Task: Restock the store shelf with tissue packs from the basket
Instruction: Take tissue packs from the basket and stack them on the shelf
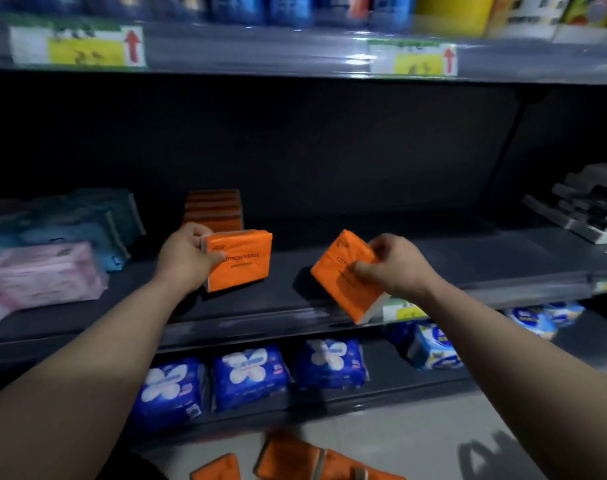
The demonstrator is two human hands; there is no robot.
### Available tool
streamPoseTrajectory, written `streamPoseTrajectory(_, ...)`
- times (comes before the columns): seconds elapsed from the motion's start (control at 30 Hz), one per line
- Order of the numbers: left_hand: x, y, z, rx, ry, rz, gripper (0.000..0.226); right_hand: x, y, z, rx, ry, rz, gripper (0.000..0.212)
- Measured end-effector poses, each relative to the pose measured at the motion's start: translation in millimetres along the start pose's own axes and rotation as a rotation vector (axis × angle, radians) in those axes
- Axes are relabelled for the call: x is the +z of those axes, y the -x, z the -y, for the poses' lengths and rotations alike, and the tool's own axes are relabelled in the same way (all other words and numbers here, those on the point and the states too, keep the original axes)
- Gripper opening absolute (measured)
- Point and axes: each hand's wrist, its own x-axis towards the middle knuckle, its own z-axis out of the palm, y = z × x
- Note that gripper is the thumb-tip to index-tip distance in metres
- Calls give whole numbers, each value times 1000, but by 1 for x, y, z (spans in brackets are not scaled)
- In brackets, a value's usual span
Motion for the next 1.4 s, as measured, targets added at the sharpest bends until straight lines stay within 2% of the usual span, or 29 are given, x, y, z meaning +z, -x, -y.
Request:
streamPoseTrajectory(0.27, -8, -53, 43, -19, 80, 38, 41, 46, -43, 40, -106, -131, 13, 29)
streamPoseTrajectory(0.43, -6, -68, 53, 32, 3, -4, 54, 65, -57, 53, -133, -152, 25, 27)
streamPoseTrajectory(0.67, -5, -78, 56, 46, -79, -24, 51, 75, -63, 66, -148, -209, 32, 32)
streamPoseTrajectory(0.87, -11, -73, 56, 54, -146, -5, 58, 79, -61, 77, -185, -193, 92, 31)
streamPoseTrajectory(1.03, -24, -55, 55, 90, -278, -4, 46, 94, -54, 94, -263, -147, 139, 32)
streamPoseTrajectory(1.2, -37, -30, 60, 72, -377, -91, 47, 123, -51, 115, -339, -56, 187, 31)
streamPoseTrajectory(1.4, -52, -13, 78, 3, -354, -154, 42, 157, -58, 133, -396, 167, 109, 42)
